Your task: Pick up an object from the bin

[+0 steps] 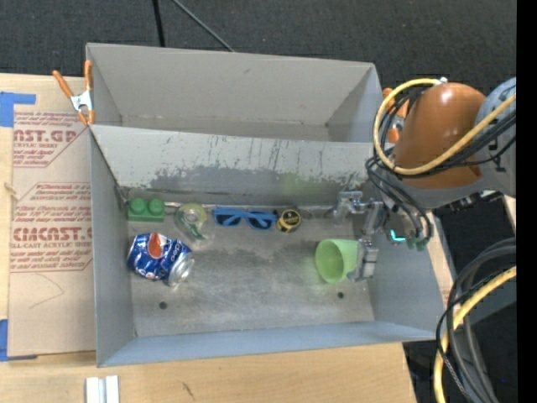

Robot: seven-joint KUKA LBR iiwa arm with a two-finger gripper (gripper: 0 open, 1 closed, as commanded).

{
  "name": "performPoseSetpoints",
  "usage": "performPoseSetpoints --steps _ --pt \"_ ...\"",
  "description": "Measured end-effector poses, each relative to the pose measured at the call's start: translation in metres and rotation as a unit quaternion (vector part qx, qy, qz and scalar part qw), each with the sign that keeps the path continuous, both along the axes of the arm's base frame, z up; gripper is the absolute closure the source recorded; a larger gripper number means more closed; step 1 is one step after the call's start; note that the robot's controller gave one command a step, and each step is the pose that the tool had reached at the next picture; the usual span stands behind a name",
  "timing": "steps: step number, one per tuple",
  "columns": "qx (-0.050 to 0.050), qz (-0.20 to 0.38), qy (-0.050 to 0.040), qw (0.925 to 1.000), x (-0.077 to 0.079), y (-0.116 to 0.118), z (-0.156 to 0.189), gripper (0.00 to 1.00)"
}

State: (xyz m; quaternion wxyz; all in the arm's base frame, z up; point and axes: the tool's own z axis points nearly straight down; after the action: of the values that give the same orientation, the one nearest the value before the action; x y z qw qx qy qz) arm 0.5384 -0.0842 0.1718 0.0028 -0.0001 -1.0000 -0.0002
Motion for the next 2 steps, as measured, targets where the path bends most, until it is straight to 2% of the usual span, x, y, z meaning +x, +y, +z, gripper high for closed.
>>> performPoseSetpoints --steps 1,2 --pt "0.000 -0.121 0.0006 0.9926 -0.033 -0.012 -0.105 0.00" --pt "-0.002 -0.103 -0.0046 0.9946 -0.052 -0.072 -0.064 0.00"
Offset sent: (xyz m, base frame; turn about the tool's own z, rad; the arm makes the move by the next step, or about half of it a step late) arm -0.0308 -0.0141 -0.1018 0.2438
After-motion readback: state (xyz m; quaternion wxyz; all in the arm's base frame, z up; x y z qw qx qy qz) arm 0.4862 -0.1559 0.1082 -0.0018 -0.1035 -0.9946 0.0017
